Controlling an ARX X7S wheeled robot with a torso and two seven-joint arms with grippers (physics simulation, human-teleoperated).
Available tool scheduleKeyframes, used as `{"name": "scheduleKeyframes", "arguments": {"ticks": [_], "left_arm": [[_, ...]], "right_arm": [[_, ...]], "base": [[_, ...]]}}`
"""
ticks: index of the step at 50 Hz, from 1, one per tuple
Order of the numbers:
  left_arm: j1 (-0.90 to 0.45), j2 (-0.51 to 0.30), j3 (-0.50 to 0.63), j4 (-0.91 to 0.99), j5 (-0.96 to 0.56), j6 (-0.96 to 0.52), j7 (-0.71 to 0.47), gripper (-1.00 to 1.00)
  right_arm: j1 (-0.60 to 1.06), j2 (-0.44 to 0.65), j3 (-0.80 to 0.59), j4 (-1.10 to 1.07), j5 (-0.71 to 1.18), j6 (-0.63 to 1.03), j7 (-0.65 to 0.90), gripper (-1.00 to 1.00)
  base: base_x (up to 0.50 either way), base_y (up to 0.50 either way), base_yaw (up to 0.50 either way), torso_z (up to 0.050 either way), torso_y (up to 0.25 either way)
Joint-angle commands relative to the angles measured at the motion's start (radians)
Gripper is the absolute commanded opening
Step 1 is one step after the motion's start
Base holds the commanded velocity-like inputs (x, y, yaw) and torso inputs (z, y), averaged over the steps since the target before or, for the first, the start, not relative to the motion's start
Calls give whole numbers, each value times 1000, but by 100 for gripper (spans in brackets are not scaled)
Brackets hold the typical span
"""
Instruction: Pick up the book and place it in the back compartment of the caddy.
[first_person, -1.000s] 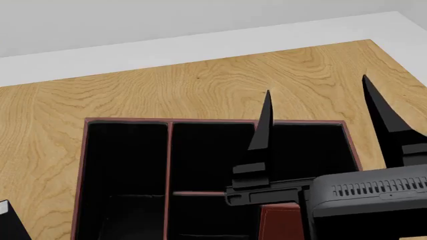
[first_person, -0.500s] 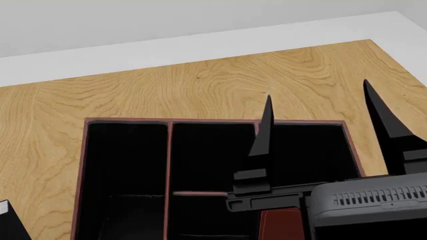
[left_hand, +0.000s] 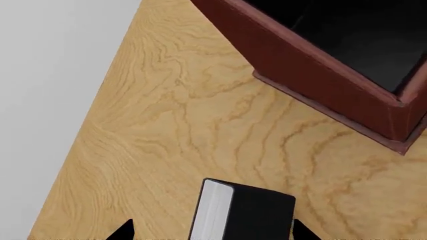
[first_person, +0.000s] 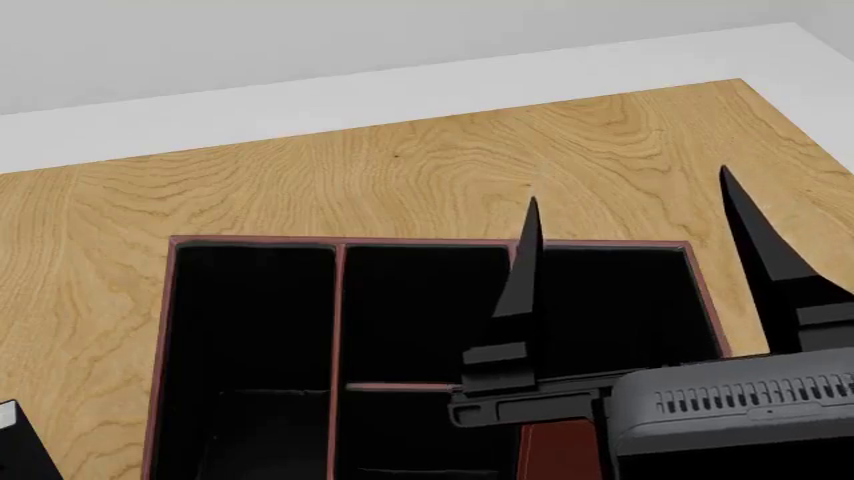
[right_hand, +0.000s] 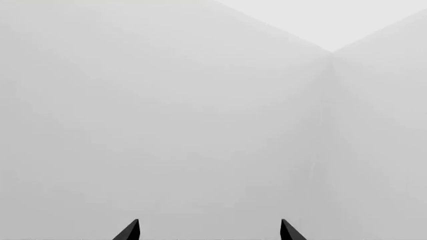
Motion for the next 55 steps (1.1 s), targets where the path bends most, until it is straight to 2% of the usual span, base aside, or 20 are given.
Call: {"name": "scheduleKeyframes", "arguments": {"ticks": [1,42,55], "left_arm": [[0,24,10,-77,16,51,1,100],[-70,132,47,-372,74,194,20,100],[-83,164,67,-425,92,211,28,100]], "right_arm": [[1,1,-12,-3,-4,11,7,100],[-11,9,-21,-6,-9,17,30,100],[31,3,-33,-41,4,103,53,100]], "base": [[0,0,0,0,0],[0,0,0,0,0],[0,0,0,0,0]]}}
